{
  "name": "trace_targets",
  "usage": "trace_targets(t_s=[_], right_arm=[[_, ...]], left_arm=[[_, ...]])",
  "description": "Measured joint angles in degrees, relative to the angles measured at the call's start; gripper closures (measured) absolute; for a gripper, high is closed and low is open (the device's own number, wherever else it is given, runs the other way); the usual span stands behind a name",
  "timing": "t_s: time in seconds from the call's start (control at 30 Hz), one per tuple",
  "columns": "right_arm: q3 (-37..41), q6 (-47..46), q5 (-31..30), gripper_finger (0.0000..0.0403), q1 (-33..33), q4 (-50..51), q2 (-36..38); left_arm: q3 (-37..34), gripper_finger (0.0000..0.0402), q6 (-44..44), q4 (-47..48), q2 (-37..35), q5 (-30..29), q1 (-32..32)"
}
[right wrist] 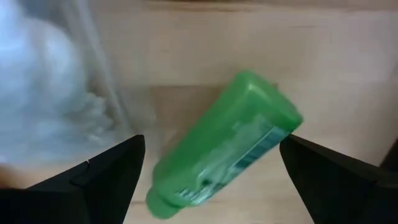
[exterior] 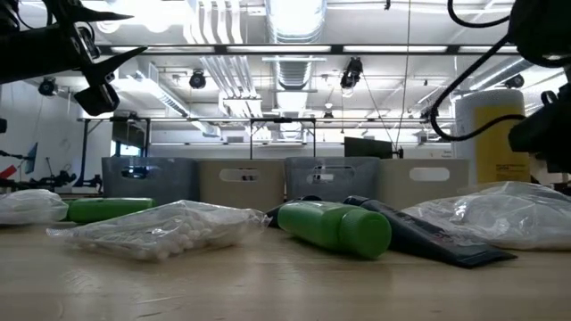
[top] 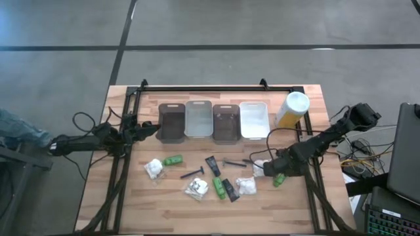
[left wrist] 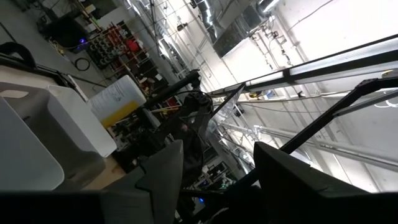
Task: Pick & Place Travel size toiletries
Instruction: Put the green shampoo bottle into the white bin
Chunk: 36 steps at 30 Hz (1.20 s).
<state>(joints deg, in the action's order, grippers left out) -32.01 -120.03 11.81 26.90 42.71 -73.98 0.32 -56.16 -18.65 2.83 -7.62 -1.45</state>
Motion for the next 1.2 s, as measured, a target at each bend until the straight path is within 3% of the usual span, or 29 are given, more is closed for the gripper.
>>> trace_targets(t_s=[0.27, 0.93, 1.2], right_arm=[[3.1, 0.4, 2.41, 0.0051, 0.08, -3.93, 0.05], [0.87, 5.13, 3.39, 0.0273, 0.1, -6.38, -0.1], [-2.72, 6.22, 3.66, 0.0288, 0.1, -5.26, 1.87]], left_arm=[[0.0, 0.02, 0.04, 0.01, 0.0, -1.43, 0.0], [0.0, 0.02, 0.48, 0.28, 0.02, -4.63, -0.02], [0.0, 0.02, 0.46, 0.28, 0.02, -4.61, 0.0]])
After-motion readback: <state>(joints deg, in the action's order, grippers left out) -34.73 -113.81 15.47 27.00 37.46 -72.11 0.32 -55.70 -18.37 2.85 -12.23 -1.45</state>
